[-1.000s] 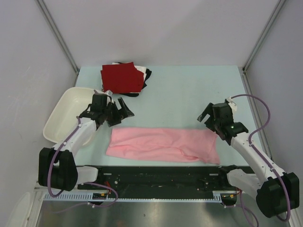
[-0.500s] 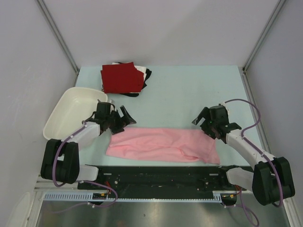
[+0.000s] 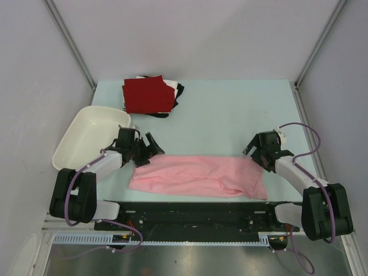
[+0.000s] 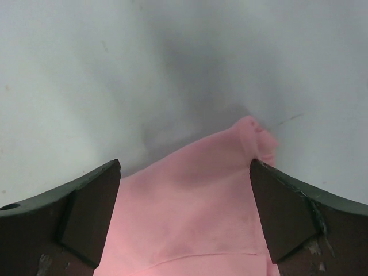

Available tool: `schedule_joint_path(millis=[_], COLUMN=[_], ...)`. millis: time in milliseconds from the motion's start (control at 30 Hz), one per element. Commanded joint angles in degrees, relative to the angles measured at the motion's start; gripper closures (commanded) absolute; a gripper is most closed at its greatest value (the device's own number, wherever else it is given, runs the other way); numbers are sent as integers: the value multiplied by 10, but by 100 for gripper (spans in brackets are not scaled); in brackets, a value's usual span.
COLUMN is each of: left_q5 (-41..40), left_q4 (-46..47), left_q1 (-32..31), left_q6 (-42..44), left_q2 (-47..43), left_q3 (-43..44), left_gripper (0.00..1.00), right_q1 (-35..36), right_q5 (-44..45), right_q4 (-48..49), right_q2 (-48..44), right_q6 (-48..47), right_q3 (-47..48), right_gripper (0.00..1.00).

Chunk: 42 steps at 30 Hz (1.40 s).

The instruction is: Fold and stack the t-shirts

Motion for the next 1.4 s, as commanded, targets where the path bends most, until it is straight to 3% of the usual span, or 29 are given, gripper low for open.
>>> schedule_joint_path(millis=[0, 67, 167, 400, 500, 600, 667, 933, 1367], left_q5=[-13, -15, -16, 2, 21, 65, 84, 100, 103], left_q4=[0, 0, -4, -40, -91, -107, -119, -156, -158], left_q1=[-3, -3, -3, -3, -3, -3, -3, -3, -3], left_q6=[13, 14, 15, 11, 21, 27, 27, 27, 39], left_q2=[-7, -10, -12, -70, -87, -109, -133, -218, -246], left_q3=[4, 5, 8, 63, 109, 127, 124, 44, -9], left_gripper=[1, 1, 1, 0, 0, 0, 0, 0, 0], right_q1=[-7, -7, -8, 65, 69, 72, 94, 265, 499], right_q5=[92, 143, 140, 182, 142, 23, 10, -59, 28], right_q4=[2, -8, -7, -43, -100, -128, -137, -124, -212], right_q2=[-4, -4, -28, -215, -188, -153, -142, -135, -155], right_q6=[-41, -48, -58, -72, -56, -20, 2, 49, 156], right_q3=[1, 0, 7, 57, 102, 105, 100, 84, 81], right_gripper=[1, 0, 0, 0, 0, 0, 1, 0, 0])
